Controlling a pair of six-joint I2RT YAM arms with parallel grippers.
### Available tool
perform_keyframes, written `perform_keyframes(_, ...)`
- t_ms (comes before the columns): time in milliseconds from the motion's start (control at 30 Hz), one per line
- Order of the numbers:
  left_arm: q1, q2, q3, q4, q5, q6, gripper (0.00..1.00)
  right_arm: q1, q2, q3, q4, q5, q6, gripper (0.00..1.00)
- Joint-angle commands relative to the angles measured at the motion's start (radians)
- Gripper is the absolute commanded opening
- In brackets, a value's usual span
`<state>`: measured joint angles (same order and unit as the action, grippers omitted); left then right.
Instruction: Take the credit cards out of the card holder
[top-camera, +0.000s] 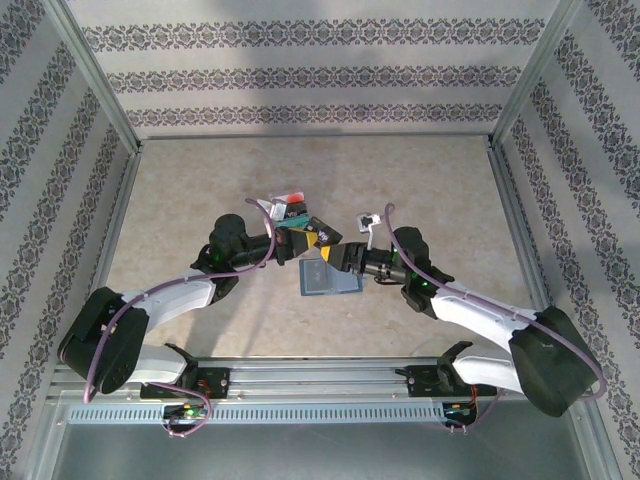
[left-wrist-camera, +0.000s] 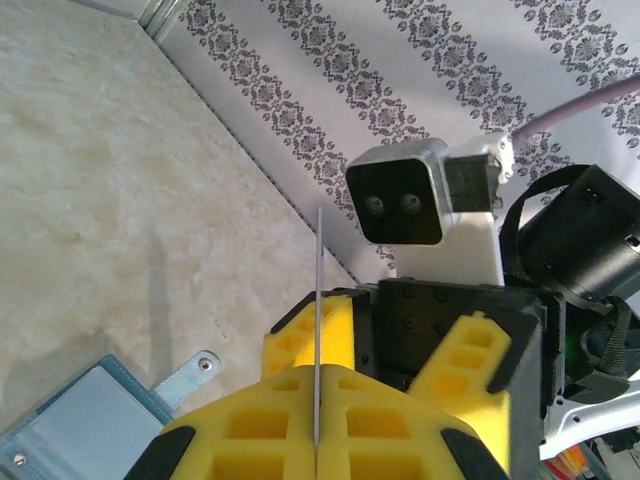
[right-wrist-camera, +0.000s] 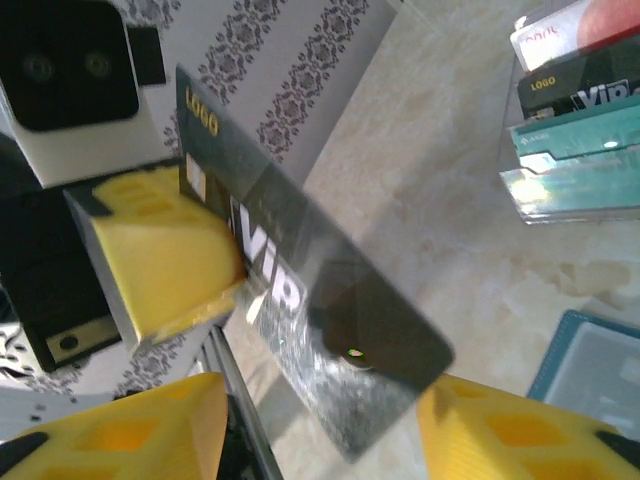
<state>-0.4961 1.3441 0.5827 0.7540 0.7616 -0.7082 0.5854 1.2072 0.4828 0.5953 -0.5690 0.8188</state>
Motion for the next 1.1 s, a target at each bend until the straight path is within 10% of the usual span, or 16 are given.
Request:
perform_keyframes(0, 0.001, -0.034, -0.01, 0.079, -0.003, -0.024, 0.0, 0.002, 0.013, 0.042, 0.121, -0.018, 0.004, 0.46)
perform_keyframes(300, 0.002, -0.036, -0.005, 0.061, -0.007, -0.014, 0.04, -0.015, -0.058, 0.025, 0.104, -0.024, 0.0, 0.02)
perform_keyframes(467, 0.008, -0.076, 0.047, -0.056, -0.001, 0.07, 0.33, -0.056, -0.114, 0.022, 0.015, -0.048, -0.034, 0.0)
perform_keyframes(733, 0.009, -0.193, 0.4, -0.916, -0.081, 0.685, 0.73, -0.056, -0.185, 0.166, -0.481, -0.153, -0.304, 0.0)
perform_keyframes(1067, -0.023, 0.003, 0.806, -1.571, -0.034, 1.124, 0.7, -0.013, -0.142, 0.331, -0.806, -0.276, -0.524, 0.0)
